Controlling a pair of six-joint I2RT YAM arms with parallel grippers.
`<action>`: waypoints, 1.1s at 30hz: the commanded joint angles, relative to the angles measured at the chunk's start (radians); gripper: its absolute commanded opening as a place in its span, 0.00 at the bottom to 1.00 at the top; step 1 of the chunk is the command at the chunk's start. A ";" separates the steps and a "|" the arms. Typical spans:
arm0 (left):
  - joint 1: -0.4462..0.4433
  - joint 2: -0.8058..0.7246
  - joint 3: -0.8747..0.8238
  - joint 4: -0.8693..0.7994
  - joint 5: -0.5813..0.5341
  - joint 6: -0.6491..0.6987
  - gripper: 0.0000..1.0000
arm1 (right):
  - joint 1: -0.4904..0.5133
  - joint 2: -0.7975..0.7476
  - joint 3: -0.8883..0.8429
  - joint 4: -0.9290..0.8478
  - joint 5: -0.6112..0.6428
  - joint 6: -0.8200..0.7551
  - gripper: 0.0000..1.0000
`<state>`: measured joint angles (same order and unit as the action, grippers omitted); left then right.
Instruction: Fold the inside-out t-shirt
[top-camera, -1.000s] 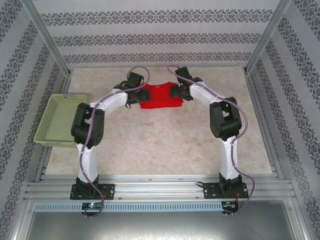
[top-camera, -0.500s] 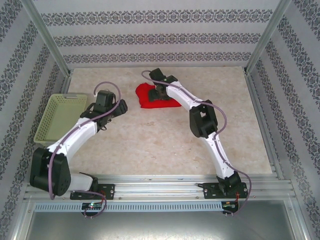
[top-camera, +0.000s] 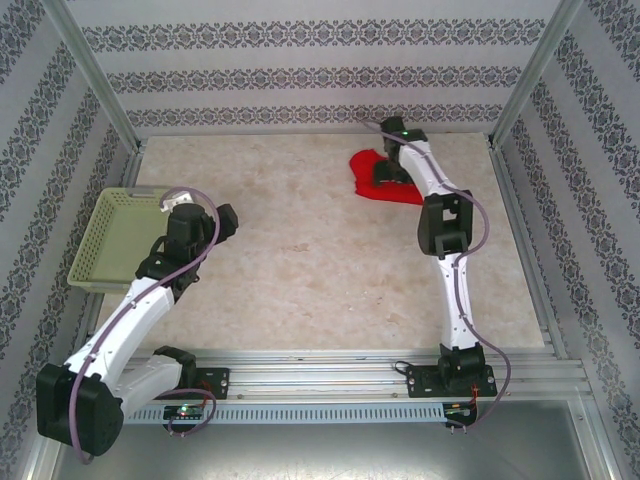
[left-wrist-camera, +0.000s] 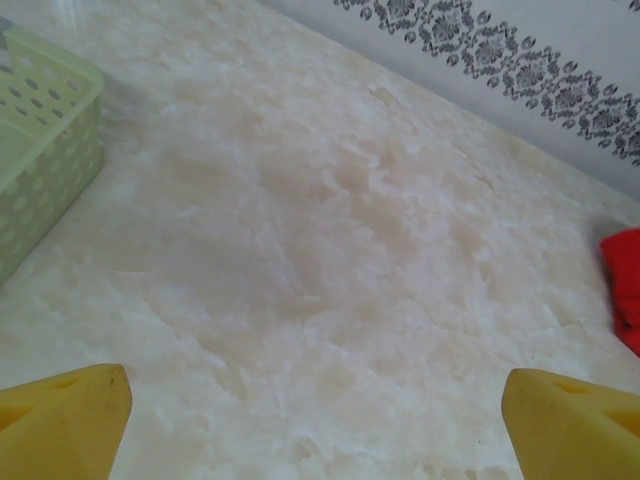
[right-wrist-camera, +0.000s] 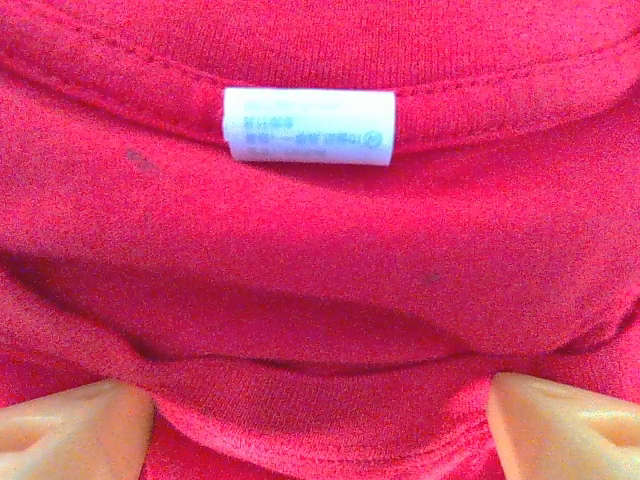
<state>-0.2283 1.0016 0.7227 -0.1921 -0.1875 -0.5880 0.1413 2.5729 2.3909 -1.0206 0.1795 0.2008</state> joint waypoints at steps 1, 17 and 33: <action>0.012 -0.030 -0.019 0.024 -0.036 0.029 0.96 | -0.055 -0.010 -0.020 -0.069 0.082 -0.084 0.87; 0.031 -0.017 -0.085 0.046 -0.058 0.069 0.97 | -0.233 0.070 0.145 -0.045 0.097 -0.265 0.89; 0.065 0.248 -0.091 0.218 -0.325 0.327 1.00 | -0.019 -0.863 -0.914 0.473 0.070 -0.108 0.98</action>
<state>-0.1799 1.2316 0.6529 -0.1112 -0.4572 -0.3832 0.1143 1.8210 1.6463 -0.7227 0.2382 0.0219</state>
